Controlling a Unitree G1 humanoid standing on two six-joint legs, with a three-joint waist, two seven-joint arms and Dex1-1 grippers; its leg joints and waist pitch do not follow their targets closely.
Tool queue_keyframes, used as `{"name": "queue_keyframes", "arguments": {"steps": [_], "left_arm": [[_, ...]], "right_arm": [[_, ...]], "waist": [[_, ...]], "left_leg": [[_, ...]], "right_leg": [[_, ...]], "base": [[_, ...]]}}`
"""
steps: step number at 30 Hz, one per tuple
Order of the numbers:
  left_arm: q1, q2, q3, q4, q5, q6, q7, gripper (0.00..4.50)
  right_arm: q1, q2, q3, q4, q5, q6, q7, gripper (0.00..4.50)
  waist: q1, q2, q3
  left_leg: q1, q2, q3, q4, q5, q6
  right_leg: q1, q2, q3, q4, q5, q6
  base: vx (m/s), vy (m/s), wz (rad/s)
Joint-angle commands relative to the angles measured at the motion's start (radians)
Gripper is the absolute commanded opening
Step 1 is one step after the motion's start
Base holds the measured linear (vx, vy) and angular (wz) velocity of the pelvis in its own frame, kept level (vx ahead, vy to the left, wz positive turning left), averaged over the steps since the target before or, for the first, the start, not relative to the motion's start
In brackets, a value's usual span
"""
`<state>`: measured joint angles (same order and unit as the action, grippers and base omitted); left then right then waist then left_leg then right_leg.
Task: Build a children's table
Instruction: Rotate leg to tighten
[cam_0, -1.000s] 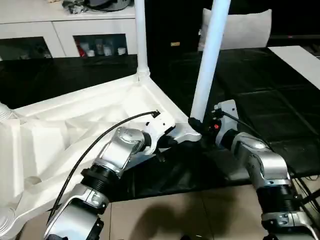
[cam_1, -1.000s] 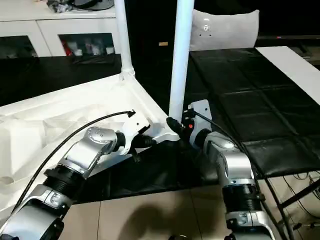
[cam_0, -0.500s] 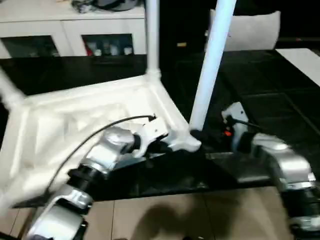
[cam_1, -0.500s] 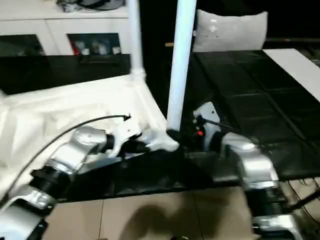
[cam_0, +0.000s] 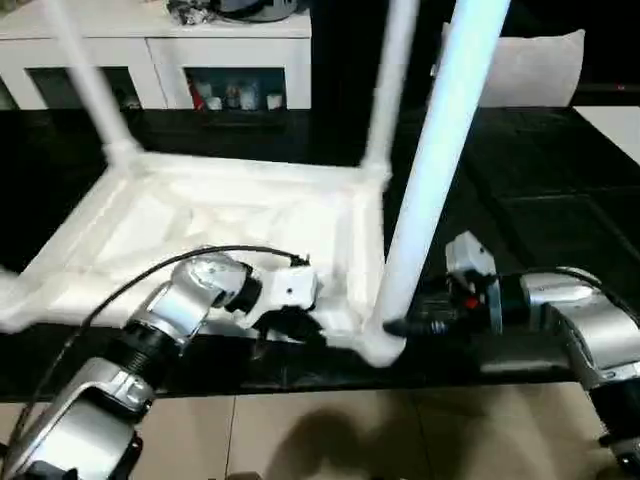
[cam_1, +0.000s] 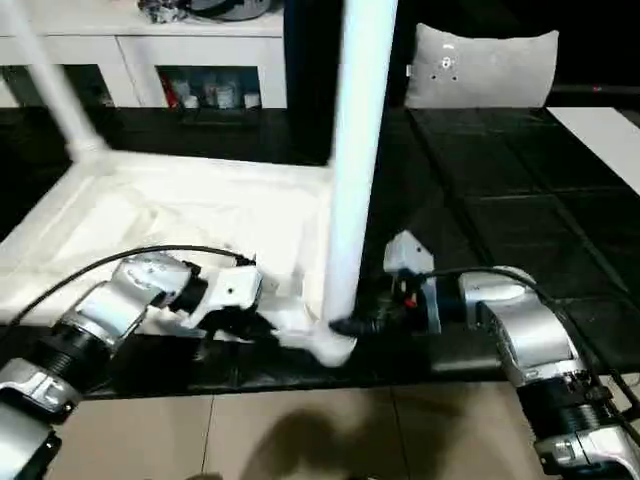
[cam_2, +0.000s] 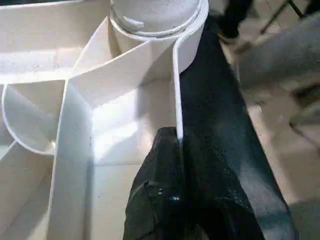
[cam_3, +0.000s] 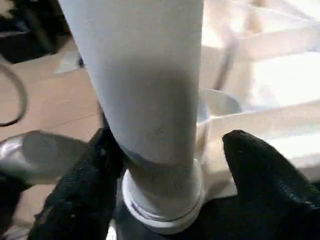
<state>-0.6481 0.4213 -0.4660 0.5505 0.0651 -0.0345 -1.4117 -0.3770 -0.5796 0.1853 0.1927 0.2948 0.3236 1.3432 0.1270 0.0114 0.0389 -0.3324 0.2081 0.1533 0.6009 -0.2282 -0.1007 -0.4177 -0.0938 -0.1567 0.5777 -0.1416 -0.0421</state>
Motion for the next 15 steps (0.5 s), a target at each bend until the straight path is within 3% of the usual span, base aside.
{"name": "queue_keyframes", "arguments": {"steps": [1, 9, 15], "left_arm": [[-0.024, -0.002, -0.035, -0.008, 0.019, -0.039, -0.052, 0.0], [-0.027, -0.02, -0.029, 0.017, 0.007, -0.053, -0.053, 0.0], [-0.012, -0.033, -0.007, 0.001, -0.025, 0.008, -0.055, 0.0]], "right_arm": [[0.011, -0.021, 0.013, -0.031, 0.014, 0.01, 0.033, 2.96], [0.033, -0.017, 0.023, -0.046, 0.033, 0.033, 0.058, 2.32], [0.04, 0.007, -0.005, -0.058, 0.086, 0.072, 0.048, 1.95]], "waist": [[-0.003, -0.014, -0.069], [0.008, -0.015, -0.07], [0.009, -0.017, -0.07]], "left_leg": [[-0.015, 0.023, 0.01, -0.063, -0.052, 0.099], [-0.014, 0.02, 0.012, -0.063, -0.05, 0.085], [-0.016, 0.02, 0.012, -0.063, -0.042, 0.087]], "right_leg": [[0.077, -0.059, 0.063, -0.062, -0.323, -0.096], [0.076, -0.057, 0.061, -0.065, -0.344, -0.08], [0.077, -0.057, 0.061, -0.063, -0.333, -0.083]], "base": [[0.0, 0.0, 0.0], [0.0, 0.0, 0.0], [0.0, 0.0, 0.0]]}}
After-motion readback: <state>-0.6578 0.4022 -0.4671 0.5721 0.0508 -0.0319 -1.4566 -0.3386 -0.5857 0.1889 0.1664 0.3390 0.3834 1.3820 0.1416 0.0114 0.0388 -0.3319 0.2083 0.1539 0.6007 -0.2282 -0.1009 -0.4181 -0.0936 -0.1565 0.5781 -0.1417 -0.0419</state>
